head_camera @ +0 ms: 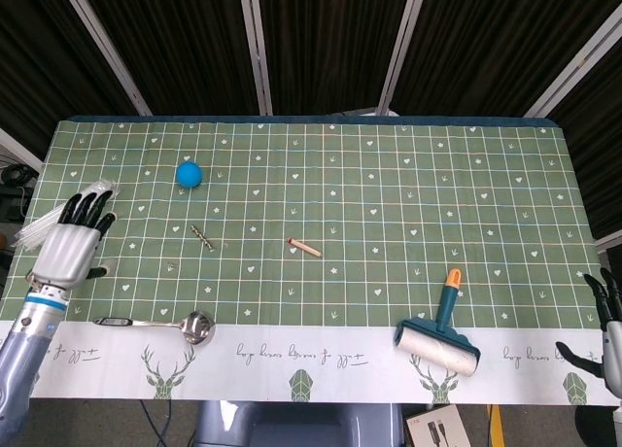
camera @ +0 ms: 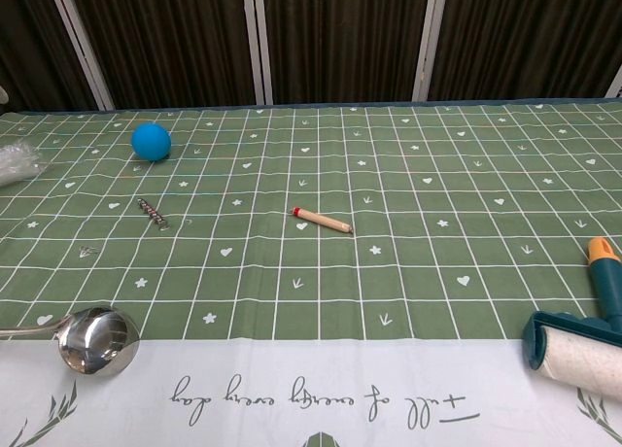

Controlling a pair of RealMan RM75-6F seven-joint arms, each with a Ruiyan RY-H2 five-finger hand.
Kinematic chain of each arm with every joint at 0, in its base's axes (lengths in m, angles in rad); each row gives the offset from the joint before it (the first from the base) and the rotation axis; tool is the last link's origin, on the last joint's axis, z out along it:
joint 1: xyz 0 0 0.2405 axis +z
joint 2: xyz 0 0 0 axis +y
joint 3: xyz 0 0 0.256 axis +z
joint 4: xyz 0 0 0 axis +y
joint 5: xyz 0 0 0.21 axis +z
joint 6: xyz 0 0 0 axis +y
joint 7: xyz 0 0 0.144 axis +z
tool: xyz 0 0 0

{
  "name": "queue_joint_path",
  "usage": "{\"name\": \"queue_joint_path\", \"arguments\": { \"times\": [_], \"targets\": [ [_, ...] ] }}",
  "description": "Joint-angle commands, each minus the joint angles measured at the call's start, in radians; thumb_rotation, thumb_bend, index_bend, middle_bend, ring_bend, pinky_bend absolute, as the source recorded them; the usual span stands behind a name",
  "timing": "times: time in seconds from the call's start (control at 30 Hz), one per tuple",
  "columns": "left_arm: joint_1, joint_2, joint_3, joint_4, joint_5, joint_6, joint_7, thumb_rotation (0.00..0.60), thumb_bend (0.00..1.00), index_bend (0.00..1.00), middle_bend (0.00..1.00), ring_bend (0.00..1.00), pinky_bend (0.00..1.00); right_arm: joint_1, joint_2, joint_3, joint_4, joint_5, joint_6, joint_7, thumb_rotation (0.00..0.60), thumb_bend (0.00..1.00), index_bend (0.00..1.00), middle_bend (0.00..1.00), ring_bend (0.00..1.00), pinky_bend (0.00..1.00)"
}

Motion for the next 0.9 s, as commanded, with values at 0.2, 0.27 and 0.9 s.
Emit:
{"name": "queue_joint_path", "arguments": {
  "times": [0.2,0.27,0.9],
  "targets": [
    [-0.139,-0.105,-0.023,0.222,-0.067,-0.145,0.03,0.6,0.21,0.34,0.0,0.0,0.0,-0.001,0.0,0.0,0.0,0.002,-0.001,-0.002,0.6,0.0,0.07,0.0,0.0,0.08],
    [-0.168,-0.139,-0.012,0.297,-0.067,-0.185,0.03,0.6,0.21,0.34,0.0,0.0,0.0,-0.002,0.001,0.0,0.0,0.001,0.002,-0.002,0.6,0.0,0.07,0.0,0.0,0.08],
    [-0.338,-0.4,0.04,0.688,-0.031,-0.361,-0.058,0.6,0.24,0.43,0.0,0.0,0.0,-0.003,0.003,0.005,-0.001,0.013,-0.001,0.012,0.6,0.0,0.07,0.0,0.0,0.08]
  ]
}}
